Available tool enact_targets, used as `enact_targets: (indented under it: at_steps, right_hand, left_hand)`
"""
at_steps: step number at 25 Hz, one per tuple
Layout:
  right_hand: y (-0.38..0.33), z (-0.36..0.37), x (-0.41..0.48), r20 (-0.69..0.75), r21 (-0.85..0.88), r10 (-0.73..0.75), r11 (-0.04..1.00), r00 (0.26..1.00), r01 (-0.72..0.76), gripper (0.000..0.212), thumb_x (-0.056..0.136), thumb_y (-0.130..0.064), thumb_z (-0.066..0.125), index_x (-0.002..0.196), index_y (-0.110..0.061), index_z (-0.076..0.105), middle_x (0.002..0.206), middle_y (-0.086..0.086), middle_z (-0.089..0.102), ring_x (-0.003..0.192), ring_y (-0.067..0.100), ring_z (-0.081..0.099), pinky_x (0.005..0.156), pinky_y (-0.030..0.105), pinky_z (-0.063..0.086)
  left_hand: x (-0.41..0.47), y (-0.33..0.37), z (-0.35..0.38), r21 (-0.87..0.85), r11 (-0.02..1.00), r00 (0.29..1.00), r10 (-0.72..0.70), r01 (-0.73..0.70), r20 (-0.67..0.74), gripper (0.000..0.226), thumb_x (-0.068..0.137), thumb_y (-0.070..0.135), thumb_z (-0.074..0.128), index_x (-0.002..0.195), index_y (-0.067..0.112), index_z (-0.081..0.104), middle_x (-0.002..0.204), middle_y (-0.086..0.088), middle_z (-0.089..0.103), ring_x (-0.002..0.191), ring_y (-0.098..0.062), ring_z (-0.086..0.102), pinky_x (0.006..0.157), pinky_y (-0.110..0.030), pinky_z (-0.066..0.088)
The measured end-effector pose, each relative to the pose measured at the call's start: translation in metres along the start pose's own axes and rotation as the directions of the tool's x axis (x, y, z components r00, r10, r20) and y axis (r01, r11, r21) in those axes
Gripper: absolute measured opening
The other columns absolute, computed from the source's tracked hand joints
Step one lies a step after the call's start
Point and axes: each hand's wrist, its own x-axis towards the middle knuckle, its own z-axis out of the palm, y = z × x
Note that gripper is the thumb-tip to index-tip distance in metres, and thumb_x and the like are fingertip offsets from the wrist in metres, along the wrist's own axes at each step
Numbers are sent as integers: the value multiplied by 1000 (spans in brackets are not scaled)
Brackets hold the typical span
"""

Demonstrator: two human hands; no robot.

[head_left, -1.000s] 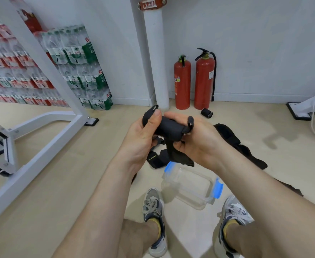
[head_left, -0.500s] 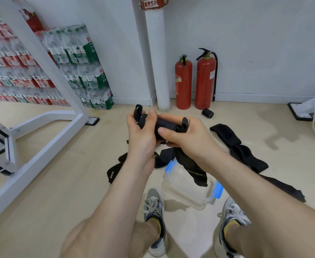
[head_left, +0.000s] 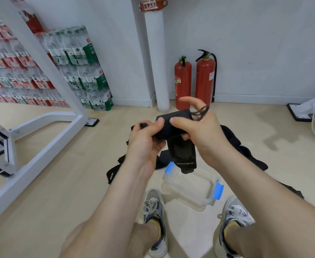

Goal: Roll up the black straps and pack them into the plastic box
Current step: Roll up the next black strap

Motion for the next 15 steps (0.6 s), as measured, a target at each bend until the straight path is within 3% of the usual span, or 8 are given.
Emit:
enact_targets:
  at_steps: [4,7,9,10,11,12,13,15]
  right_hand:
    - [1,-6,1,-41,55,26,998,999,-24,69,79,-8,80,135,-27,44,88,-7,72,79,5,71,68,19,55]
    - [-5,-18,7,-19,-340,-66,939,998,56,67,83,-27,78,136,-28,38,108,-5,66,97,10,67,87,33,57]
    - [-16,-29,11,62,-566,-105,815,993,122,74,78,-37,78,137,-34,33,112,-3,65,100,14,65,92,40,54]
    - [-21,-33,11,126,-638,-82,756,989,144,78,77,-36,79,139,-35,32,106,-5,66,95,12,65,90,38,55]
    - [-25,-35,9,196,-697,-45,697,980,171,81,76,-34,80,140,-35,31,99,-5,67,89,11,65,86,37,55]
    - [-28,-35,7,266,-734,-8,646,964,208,84,74,-33,81,141,-35,30,95,-4,67,85,12,65,82,38,56]
    - [-29,-34,5,328,-752,19,611,945,248,86,73,-32,81,142,-35,30,97,-3,67,83,13,65,80,40,56]
    - [-28,-29,3,411,-751,58,587,910,303,87,73,-28,81,143,-34,30,105,-1,66,87,14,64,81,39,57]
  left_hand:
    - [-17,-16,16,44,998,999,-38,37,22,22,95,29,65,92,13,49,93,-7,75,89,-28,75,69,-29,52]
    - [-20,-13,16,448,894,991,-46,-17,128,34,99,43,55,85,13,60,73,-4,76,66,-18,74,63,-32,49]
    - [-13,-6,10,695,664,958,246,-276,145,34,91,45,60,68,20,62,61,1,69,54,-12,62,60,-30,45]
    - [-11,1,6,720,547,868,472,-427,156,24,86,43,63,70,25,62,65,5,66,60,-9,60,63,-30,45]
    - [-9,7,1,669,498,779,594,-551,199,9,83,40,66,81,32,62,78,9,65,74,-5,60,70,-27,47]
    - [-9,12,-3,604,500,752,598,-621,279,18,82,40,70,96,39,60,94,14,64,92,-1,61,79,-23,47]
    - [-6,15,-7,553,555,780,504,-622,372,32,79,45,72,107,44,57,105,18,64,105,-1,59,88,-23,46]
    - [-1,14,-11,591,633,846,210,-499,489,42,70,58,74,109,44,61,101,15,70,103,-6,65,92,-32,51]
